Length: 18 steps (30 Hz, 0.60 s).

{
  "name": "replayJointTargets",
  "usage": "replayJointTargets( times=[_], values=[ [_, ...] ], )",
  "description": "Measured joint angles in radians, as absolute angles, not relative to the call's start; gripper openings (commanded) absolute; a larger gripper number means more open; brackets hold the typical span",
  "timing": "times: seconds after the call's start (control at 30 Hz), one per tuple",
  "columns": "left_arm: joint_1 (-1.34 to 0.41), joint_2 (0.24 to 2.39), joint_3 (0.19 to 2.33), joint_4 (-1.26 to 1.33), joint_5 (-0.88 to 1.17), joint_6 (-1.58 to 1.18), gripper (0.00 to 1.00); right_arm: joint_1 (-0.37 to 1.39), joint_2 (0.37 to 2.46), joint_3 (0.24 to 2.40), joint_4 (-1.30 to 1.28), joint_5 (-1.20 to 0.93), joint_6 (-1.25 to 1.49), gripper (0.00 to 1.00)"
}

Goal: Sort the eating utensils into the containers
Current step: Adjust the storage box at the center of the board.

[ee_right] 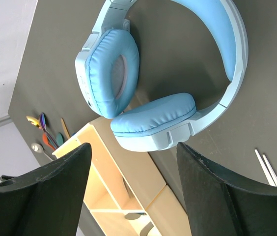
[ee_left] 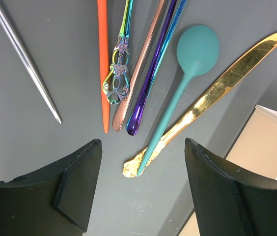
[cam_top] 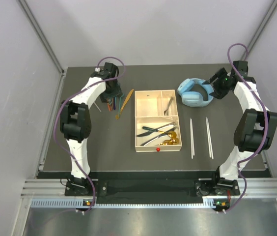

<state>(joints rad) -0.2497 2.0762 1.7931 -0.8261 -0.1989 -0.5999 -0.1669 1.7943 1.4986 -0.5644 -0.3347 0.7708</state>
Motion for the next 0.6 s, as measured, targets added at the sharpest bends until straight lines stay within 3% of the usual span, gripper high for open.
replayJointTargets(
  times=[0.6],
  values=[
    [-0.250, 2.068, 1.789, -0.818, -0.199, -0.600, 0.73, -0.167, 1.794, 1.499, -0.564, -0.335, 0.772, 0.70]
  ],
)
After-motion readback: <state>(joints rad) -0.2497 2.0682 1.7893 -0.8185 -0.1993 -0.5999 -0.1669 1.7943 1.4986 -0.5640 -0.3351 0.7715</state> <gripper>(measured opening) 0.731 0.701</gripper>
